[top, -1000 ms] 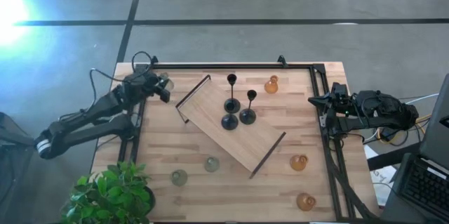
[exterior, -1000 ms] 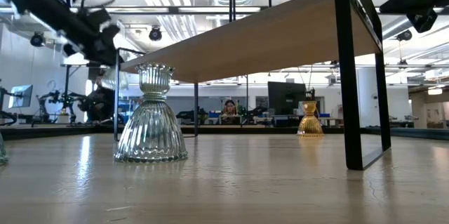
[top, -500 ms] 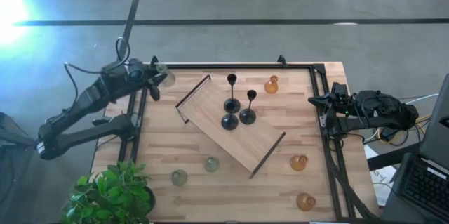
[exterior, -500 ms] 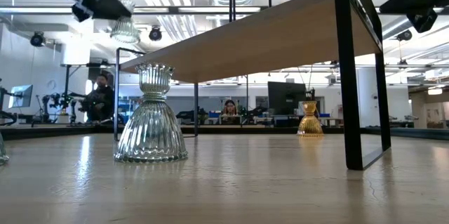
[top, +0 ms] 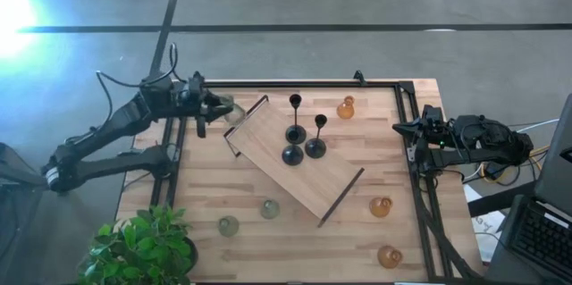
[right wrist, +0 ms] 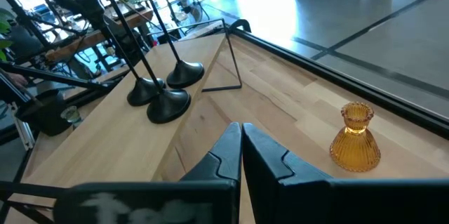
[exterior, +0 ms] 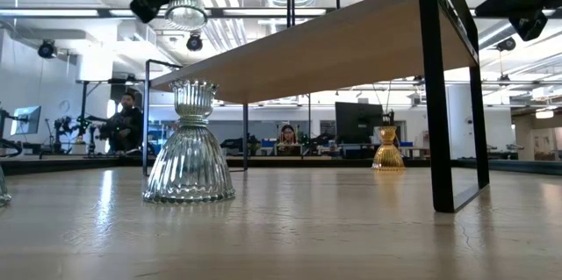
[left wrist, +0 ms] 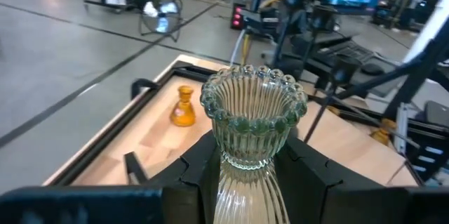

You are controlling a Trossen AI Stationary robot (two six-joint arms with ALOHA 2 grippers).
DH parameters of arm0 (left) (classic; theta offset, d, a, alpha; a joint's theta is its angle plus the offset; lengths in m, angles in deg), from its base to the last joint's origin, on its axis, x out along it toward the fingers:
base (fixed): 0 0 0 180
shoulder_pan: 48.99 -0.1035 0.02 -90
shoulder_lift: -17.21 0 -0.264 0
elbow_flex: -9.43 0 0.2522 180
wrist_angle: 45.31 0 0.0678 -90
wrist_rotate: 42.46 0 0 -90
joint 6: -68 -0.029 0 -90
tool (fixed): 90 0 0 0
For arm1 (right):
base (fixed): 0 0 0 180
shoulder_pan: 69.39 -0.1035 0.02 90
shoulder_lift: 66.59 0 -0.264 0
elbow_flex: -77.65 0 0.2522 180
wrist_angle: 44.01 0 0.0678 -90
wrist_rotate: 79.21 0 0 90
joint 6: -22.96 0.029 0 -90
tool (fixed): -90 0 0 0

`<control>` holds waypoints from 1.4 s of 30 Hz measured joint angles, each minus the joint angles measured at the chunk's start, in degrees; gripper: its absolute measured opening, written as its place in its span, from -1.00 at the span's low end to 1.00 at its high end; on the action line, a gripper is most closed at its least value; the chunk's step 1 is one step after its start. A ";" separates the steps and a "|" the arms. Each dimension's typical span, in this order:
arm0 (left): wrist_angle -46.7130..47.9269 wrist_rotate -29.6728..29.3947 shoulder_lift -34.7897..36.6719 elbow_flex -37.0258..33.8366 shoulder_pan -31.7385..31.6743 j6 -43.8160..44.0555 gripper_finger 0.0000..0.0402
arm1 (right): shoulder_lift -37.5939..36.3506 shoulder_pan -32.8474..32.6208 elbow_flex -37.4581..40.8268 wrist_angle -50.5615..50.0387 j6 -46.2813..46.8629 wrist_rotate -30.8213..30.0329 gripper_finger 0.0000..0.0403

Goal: Pick & Place candle stick holders
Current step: Put the top left transparent candle holder on the shelf

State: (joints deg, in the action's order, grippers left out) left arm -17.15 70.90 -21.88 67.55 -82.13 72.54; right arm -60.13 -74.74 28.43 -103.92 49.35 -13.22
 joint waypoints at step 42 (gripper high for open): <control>-22.84 -12.97 -29.47 -0.11 7.78 -5.84 -0.39 | -0.01 0.01 0.02 -0.02 0.01 0.00 -0.96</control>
State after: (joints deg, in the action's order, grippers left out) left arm -39.99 57.93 -51.35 67.44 -74.35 66.70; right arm -60.14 -74.72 28.45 -103.94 49.37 -13.22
